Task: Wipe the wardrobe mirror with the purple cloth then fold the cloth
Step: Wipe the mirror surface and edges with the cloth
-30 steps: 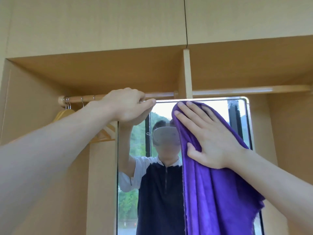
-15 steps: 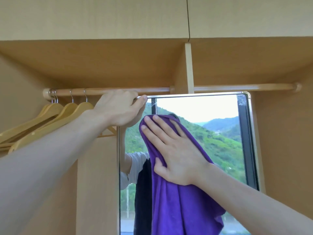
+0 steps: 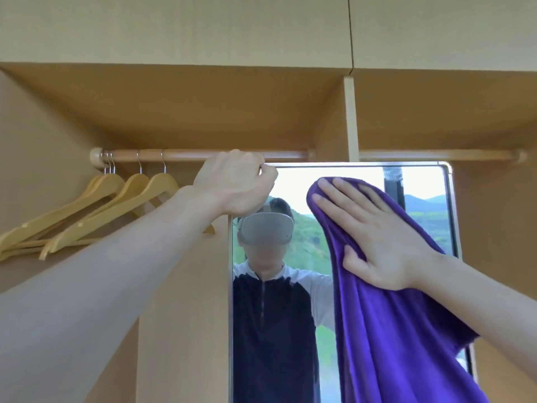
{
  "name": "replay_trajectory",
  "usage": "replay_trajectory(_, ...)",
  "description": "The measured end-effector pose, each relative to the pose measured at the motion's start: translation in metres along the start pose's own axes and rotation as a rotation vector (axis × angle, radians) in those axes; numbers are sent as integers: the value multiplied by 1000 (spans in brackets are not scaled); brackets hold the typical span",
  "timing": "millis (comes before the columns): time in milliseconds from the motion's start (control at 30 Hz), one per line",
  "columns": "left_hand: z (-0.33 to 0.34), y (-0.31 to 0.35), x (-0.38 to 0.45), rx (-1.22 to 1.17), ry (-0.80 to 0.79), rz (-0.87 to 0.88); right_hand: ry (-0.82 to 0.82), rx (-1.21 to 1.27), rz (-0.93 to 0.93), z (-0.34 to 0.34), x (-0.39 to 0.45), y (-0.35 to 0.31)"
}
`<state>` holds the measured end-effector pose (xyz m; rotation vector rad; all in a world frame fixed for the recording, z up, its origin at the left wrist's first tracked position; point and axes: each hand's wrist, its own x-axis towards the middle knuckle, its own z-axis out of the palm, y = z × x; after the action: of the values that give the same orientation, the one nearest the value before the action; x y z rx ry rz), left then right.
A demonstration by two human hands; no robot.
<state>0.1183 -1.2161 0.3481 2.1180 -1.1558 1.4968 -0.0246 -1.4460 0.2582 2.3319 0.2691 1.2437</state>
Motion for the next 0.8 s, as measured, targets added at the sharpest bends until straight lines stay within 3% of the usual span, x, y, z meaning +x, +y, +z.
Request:
replay_trajectory(233, -1, 3, 5, 24, -54, -64, 72, -21, 52, 10, 37, -34)
replay_trajectory(467, -5, 7, 1, 16, -66, -87, -57, 28, -205, 39, 11, -78)
replay_trajectory(600, -9, 6, -5, -17, -56, -76, -114, 100, -287, 33, -3, -60)
replay_trajectory(800, -24, -3, -23, -490, -171, -171, 10, 80, -126, 5, 21, -26)
